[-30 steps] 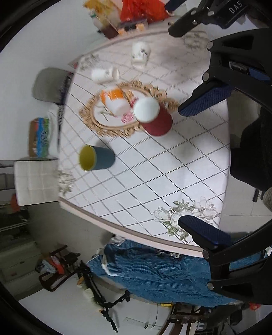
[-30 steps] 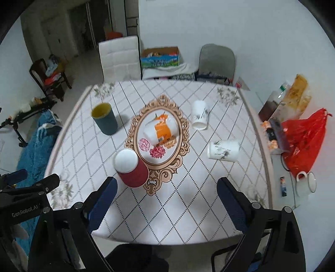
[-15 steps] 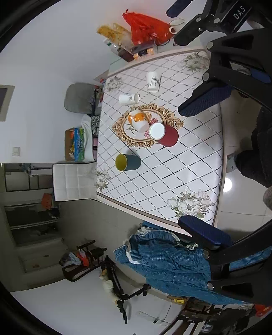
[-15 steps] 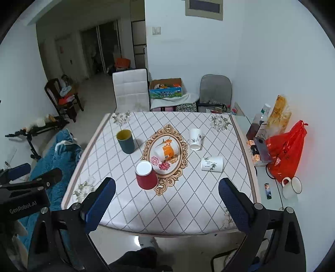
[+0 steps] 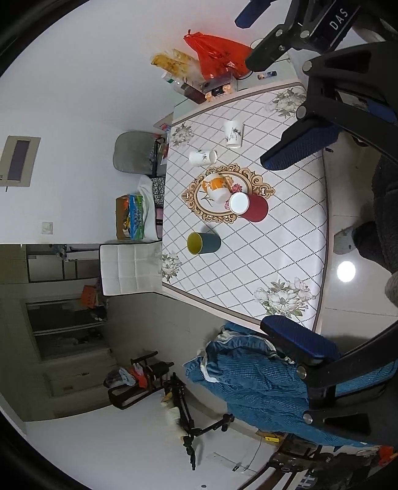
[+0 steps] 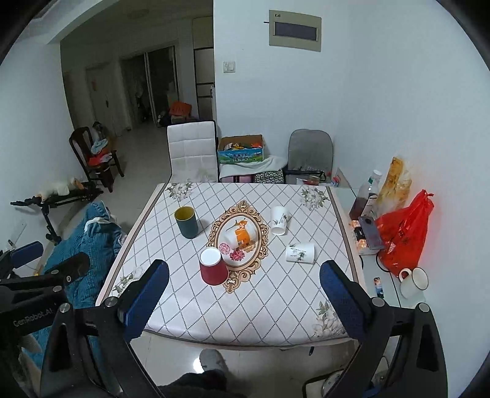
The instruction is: Flip cup upside down
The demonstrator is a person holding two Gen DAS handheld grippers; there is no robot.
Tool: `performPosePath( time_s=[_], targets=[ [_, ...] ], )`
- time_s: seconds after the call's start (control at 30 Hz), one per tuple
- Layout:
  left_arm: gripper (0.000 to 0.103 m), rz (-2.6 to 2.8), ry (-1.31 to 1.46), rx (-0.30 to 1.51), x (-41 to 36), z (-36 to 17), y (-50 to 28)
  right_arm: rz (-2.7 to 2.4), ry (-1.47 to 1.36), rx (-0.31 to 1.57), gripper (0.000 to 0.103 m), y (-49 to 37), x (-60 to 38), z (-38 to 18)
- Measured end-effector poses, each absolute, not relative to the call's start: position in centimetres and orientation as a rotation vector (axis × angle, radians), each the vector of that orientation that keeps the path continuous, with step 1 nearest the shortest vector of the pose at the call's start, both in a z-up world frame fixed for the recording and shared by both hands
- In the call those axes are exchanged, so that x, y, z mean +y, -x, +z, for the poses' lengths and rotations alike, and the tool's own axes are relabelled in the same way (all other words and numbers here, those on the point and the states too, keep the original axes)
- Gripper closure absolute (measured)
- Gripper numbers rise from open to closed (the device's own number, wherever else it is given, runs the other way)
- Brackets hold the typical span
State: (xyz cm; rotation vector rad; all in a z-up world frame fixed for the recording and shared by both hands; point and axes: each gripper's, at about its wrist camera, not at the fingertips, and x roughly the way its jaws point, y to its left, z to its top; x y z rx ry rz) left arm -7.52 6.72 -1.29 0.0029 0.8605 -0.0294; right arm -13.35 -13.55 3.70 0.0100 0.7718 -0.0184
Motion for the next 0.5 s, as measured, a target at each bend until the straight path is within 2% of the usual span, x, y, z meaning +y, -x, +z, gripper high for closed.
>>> performPosePath(
  time_s=[0.5],
  targets=[
    [0.006,-0.018,-0.007,0.84,6.7,-0.8,8.4,-0.019,-0.026,0.78,0.002,13.2,-14.8,3.9]
  ],
)
